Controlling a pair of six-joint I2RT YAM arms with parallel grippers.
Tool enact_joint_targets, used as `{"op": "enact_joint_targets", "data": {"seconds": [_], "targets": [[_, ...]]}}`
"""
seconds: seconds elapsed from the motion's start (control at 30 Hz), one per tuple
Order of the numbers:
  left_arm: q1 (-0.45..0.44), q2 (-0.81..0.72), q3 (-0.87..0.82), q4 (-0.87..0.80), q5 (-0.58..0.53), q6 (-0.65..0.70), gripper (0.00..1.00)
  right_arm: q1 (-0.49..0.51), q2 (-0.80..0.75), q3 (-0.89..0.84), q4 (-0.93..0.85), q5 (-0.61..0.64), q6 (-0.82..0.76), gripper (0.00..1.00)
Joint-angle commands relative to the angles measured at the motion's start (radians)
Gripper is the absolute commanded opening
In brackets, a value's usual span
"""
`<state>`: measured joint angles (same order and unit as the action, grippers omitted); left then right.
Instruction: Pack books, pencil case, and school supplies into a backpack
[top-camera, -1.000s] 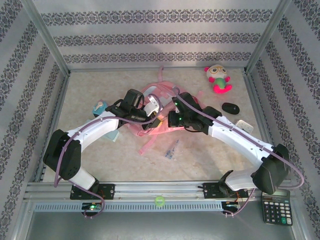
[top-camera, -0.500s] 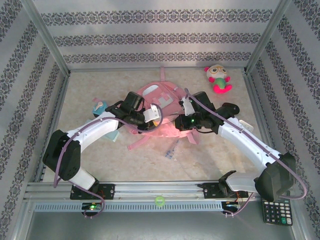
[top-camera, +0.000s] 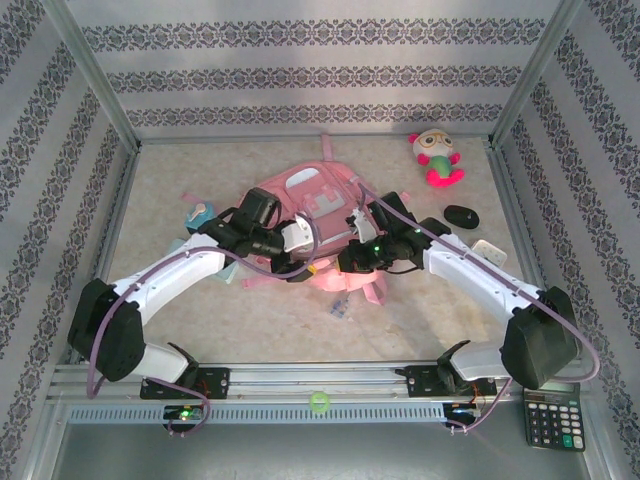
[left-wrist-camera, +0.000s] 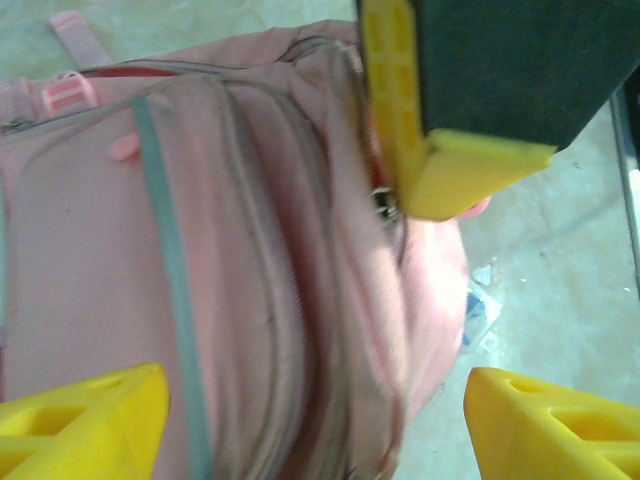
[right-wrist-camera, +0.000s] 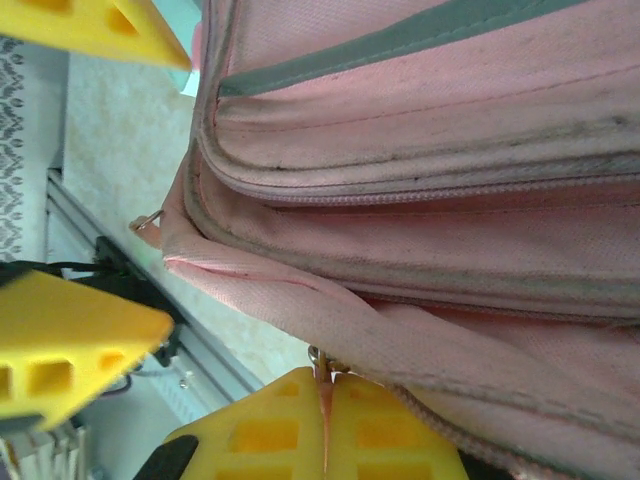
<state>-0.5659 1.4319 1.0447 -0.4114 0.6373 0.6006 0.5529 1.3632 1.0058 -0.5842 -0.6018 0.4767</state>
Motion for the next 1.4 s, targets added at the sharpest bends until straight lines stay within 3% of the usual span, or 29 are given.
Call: {"op": "enact_joint_targets", "data": {"seconds": [0.0,0.1,0.27,0.37,0.53,0.77,0.8,0.9,1.0,1.23,1.37], "targets": [[-0.026,0.029,-0.011,0.007,0.033,0.011,0.77,0.016,0.014,0.005,0.078,-0.094,0.054,0.00],[-0.037,0.066,-0.011,0.021,0.014,0.024,0.70,0.016,0.023,0.007,0.075,-0.120,0.069,0.00],[-0.037,0.103,-0.012,-0.037,-0.079,0.109,0.23,-0.011,0.017,-0.011,0.012,-0.103,0.066,0.00],[-0.032,0.088,-0.044,-0.060,-0.135,0.167,0.14,-0.058,-0.006,-0.046,-0.043,-0.064,0.034,0.00],[-0.021,0.067,-0.073,-0.068,-0.162,0.197,0.12,-0.089,-0.015,-0.083,-0.138,0.029,-0.048,0.00],[-0.022,0.067,-0.075,-0.060,-0.068,0.174,0.14,-0.024,0.017,-0.105,-0.048,0.034,-0.025,0.00],[-0.022,0.067,-0.074,-0.049,-0.051,0.155,0.21,-0.019,0.025,-0.105,-0.034,0.027,-0.021,0.00],[-0.034,0.067,-0.063,-0.012,0.013,0.073,0.61,0.002,0.045,-0.095,0.003,-0.010,-0.006,0.00],[-0.059,0.069,-0.059,0.049,0.004,-0.006,0.72,0.007,0.043,-0.092,0.032,-0.048,0.014,0.00],[-0.098,0.141,-0.037,0.083,-0.071,-0.026,0.69,-0.011,0.025,-0.102,0.035,-0.103,0.022,0.00],[-0.100,0.165,-0.026,0.034,-0.106,0.028,0.43,-0.045,0.013,-0.101,-0.020,-0.084,0.001,0.00]]}}
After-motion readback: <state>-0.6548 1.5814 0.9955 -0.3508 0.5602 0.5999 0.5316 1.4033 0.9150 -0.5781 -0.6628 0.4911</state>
